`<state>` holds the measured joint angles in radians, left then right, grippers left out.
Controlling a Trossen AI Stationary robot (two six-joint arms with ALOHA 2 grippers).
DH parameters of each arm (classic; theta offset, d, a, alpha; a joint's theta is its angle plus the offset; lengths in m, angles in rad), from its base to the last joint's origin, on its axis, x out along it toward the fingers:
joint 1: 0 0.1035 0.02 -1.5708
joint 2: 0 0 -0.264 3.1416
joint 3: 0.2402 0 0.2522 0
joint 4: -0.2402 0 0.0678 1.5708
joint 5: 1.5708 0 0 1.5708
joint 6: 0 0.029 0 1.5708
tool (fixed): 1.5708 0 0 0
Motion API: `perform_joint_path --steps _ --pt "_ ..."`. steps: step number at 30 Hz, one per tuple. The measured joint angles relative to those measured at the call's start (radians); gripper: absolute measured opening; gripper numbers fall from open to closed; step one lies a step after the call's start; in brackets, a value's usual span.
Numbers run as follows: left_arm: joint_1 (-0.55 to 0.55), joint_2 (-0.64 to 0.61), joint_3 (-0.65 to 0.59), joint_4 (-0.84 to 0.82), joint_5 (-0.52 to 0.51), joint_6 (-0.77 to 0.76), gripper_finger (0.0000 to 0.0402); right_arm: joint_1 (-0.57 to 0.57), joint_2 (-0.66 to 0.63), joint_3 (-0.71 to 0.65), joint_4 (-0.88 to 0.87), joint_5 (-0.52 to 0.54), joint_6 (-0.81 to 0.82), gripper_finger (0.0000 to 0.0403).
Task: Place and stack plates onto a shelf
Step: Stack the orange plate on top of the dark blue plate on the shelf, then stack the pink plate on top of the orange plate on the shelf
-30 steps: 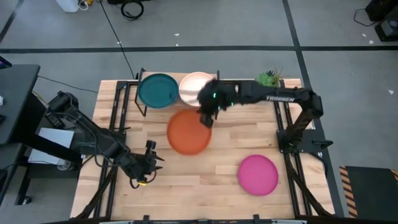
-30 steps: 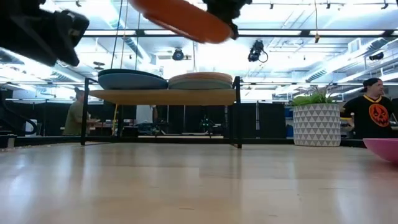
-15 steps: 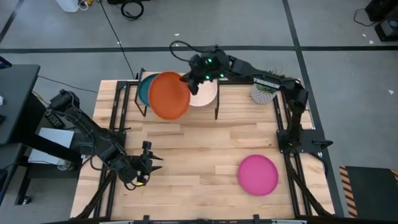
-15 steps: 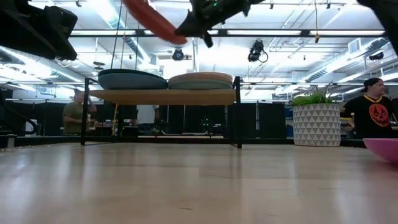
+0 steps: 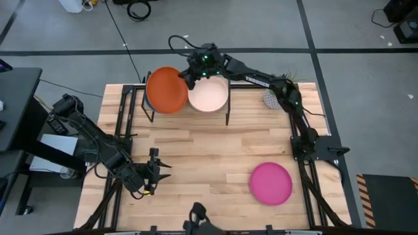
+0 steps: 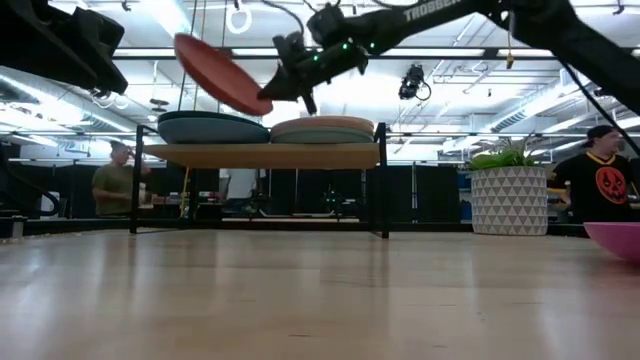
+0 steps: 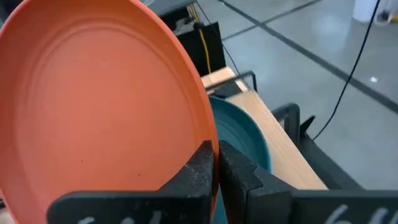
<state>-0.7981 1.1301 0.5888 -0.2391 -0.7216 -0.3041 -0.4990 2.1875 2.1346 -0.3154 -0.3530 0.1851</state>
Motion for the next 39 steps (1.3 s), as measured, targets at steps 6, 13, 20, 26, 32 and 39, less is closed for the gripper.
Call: perform_joint_path --steps 6,13,20,26,32,39 --pt "0.000 0.000 0.000 0.002 0.000 -0.007 0.0153 -0.038 0.038 0.009 -0.017 -0.016 0.032 0.0032" --pt "0.000 0.000 0.000 0.010 -0.004 -0.007 0.0153 -0.052 0.036 0.009 -0.018 -0.088 0.024 0.0088" --pt "0.000 0.000 0.000 0.010 -0.025 0.003 0.0153 -0.051 0.033 0.009 -0.061 -0.115 0.022 0.0115" --pt "0.000 0.000 0.000 0.006 -0.026 0.011 0.0153 -0.056 0.000 0.008 -0.112 -0.112 -0.008 0.0113" --pt "0.000 0.000 0.000 -0.008 -0.026 0.012 0.0153 -0.011 -0.108 0.010 -0.293 -0.120 -0.171 0.0113" --pt "0.000 0.000 0.000 -0.047 -0.026 0.008 0.0153 0.145 -0.177 0.010 -0.764 -0.040 -0.398 0.0113"
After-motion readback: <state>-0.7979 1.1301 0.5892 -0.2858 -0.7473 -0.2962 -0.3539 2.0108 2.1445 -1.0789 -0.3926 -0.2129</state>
